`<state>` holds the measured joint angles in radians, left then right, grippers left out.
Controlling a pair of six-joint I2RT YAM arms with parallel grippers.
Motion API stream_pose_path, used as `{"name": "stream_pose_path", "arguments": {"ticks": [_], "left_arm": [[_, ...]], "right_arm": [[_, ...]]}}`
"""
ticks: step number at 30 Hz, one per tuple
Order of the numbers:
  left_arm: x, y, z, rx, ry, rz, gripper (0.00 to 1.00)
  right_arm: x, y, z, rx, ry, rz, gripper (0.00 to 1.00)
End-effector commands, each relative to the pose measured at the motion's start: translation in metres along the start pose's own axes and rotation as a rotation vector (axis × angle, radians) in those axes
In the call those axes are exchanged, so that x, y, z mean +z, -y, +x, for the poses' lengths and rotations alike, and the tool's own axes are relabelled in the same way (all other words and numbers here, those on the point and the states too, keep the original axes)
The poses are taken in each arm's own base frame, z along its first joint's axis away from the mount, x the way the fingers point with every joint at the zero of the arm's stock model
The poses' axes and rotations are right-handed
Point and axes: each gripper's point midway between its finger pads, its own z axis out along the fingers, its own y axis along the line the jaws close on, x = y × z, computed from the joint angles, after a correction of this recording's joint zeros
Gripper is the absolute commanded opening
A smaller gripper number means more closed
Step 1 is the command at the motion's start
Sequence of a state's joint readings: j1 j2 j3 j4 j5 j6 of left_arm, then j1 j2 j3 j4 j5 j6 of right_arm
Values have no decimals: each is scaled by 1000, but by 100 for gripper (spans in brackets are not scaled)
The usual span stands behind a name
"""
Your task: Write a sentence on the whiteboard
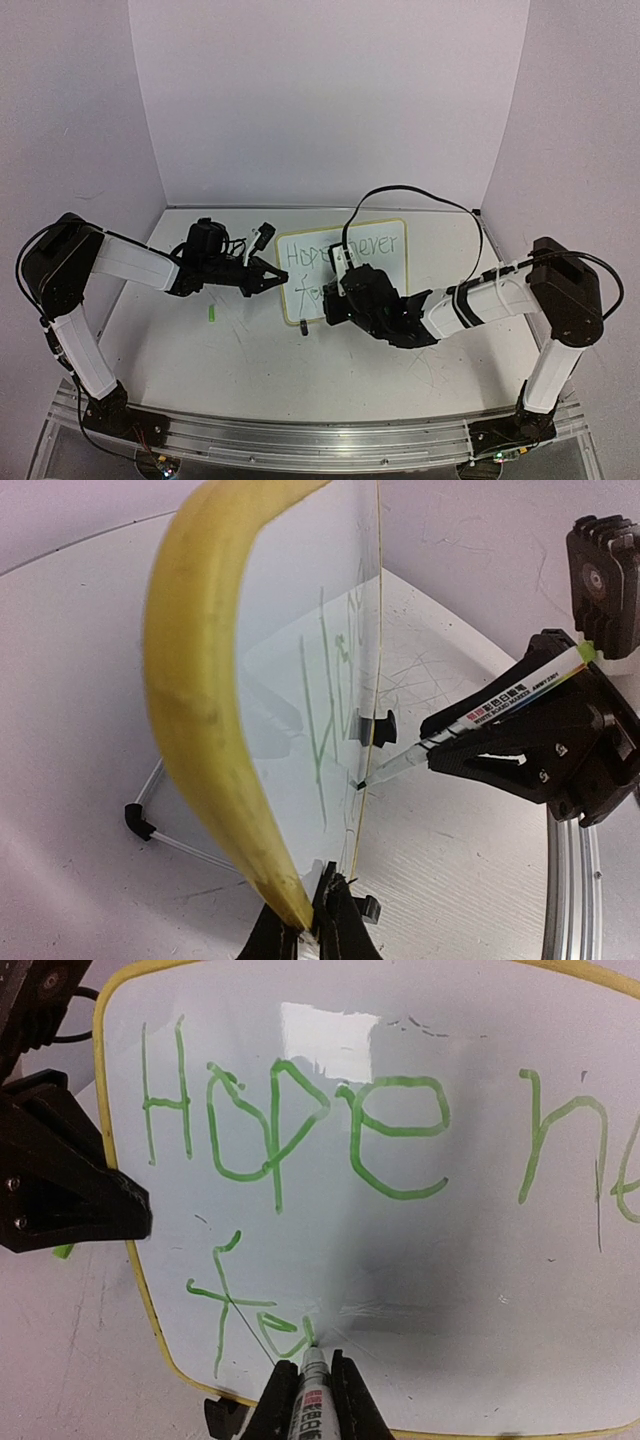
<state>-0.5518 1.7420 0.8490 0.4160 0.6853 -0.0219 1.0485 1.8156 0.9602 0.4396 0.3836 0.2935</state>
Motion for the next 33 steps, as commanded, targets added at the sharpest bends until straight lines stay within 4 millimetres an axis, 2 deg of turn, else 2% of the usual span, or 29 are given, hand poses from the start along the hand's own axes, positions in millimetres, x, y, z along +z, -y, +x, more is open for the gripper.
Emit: {"name": "stream_pose_path", "arguments": {"ticks": [1, 5, 11, 13, 15, 21, 28, 33], "left_arm": [[-1, -42, 31, 41, -99, -192, 0], [0, -41, 30, 41, -98, -190, 0], [-1, -41, 30, 41, -99, -191, 0], [-1, -42, 29, 43, -96, -192, 0], [-1, -42, 30, 43, -98, -197, 0], [0, -44, 32, 41, -103, -204, 0], [1, -45, 33, 41, -107, -208, 0], [1, -47, 33, 44, -108, -217, 0]], "right_arm": [[-8, 21, -10, 5, 23, 68, 0], [-30, 15, -49, 47, 99, 14, 0], [-65, 2, -83, 57, 189, -140, 0], [-59, -3, -79, 43, 165, -176, 0], [-50, 0, -68, 27, 130, -151, 0], [-33, 1, -52, -22, 58, -97, 0], [-28, -5, -34, -21, 19, -99, 0], [-25, -2, -32, -8, 16, -82, 0]]}}
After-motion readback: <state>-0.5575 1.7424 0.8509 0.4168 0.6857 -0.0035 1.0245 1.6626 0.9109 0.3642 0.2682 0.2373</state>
